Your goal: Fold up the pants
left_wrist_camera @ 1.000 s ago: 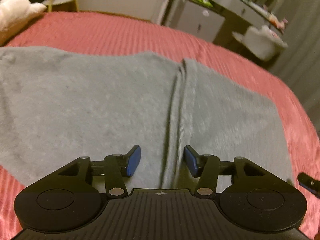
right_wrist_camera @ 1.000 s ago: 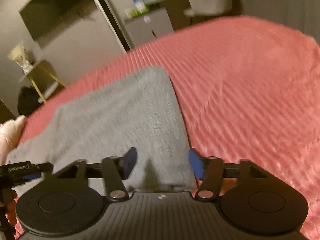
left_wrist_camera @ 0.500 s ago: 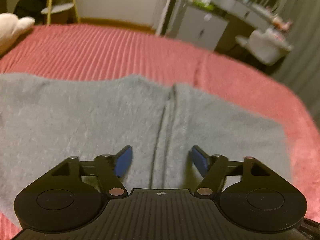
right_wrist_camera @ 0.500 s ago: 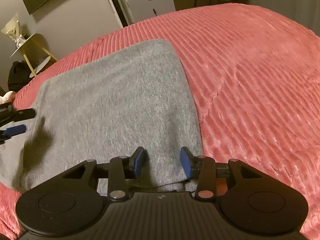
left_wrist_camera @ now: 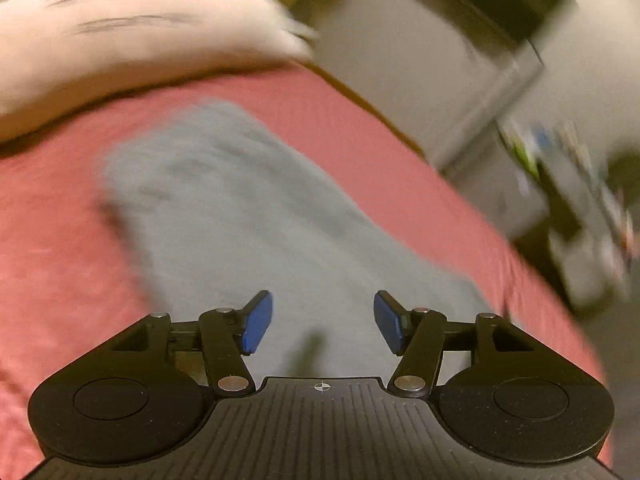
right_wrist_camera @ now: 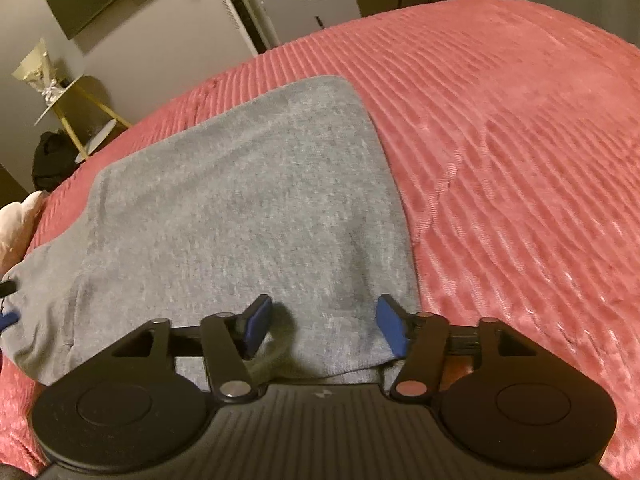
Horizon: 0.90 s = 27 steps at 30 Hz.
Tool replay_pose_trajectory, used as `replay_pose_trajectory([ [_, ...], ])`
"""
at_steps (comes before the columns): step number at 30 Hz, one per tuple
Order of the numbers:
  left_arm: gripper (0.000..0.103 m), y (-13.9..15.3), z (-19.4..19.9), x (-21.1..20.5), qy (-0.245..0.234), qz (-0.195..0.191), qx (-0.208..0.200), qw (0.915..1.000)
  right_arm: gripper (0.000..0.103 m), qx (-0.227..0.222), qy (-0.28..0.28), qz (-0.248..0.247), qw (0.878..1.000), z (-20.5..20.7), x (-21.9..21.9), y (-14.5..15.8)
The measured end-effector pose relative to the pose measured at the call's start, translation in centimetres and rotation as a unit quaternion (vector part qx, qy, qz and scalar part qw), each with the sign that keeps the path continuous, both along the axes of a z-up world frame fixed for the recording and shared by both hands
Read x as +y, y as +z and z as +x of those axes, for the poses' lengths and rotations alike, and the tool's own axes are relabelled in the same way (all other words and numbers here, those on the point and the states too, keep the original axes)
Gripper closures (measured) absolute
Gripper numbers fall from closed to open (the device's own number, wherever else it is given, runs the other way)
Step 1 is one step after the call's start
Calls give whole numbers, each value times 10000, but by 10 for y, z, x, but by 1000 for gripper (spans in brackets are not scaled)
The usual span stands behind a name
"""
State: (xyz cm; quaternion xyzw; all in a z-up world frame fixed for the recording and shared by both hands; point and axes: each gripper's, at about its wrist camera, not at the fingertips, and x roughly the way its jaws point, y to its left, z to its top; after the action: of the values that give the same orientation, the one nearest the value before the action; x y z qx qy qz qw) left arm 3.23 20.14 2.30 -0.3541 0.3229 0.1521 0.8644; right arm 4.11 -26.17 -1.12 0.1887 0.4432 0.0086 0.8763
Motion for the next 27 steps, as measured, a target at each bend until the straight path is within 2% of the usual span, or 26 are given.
replay_pose_trajectory([
  [3, 40, -6, -27, 47, 500, -182, 18, 9986, 30, -6, 110, -1, 9999, 3, 3, 0],
  [6, 41, -20, -31, 72, 547, -424, 83, 9976, 27, -3, 172, 25, 9998, 5, 3, -1],
  [10, 41, -41, -21, 89, 746, -901, 165, 9930, 27, 0, 181, 18, 9998, 6, 4, -1],
  [12, 41, -51, -17, 93, 793, -1090, 45, 9909, 27, -7, 175, -24, 9998, 5, 5, 0],
  [16, 40, -67, -4, 98, 830, -1140, 98, 9900, 27, -28, 137, -36, 9999, 3, 6, 1],
  [19, 38, -79, -6, 108, 966, -1554, -181, 9830, 27, -9, 150, -56, 9999, 5, 6, 0],
  [22, 36, -90, -6, 119, 1119, -2029, -393, 9720, 24, 14, 208, -131, 9997, 6, 8, 0],
  [24, 36, -91, -3, 123, 1149, -2092, -389, 9703, 24, 26, 237, -190, 9995, 7, 10, 0],
  [27, 56, -80, 1, 116, 972, -1671, -323, 9806, 24, 18, 225, -200, 9995, 6, 10, 0],
])
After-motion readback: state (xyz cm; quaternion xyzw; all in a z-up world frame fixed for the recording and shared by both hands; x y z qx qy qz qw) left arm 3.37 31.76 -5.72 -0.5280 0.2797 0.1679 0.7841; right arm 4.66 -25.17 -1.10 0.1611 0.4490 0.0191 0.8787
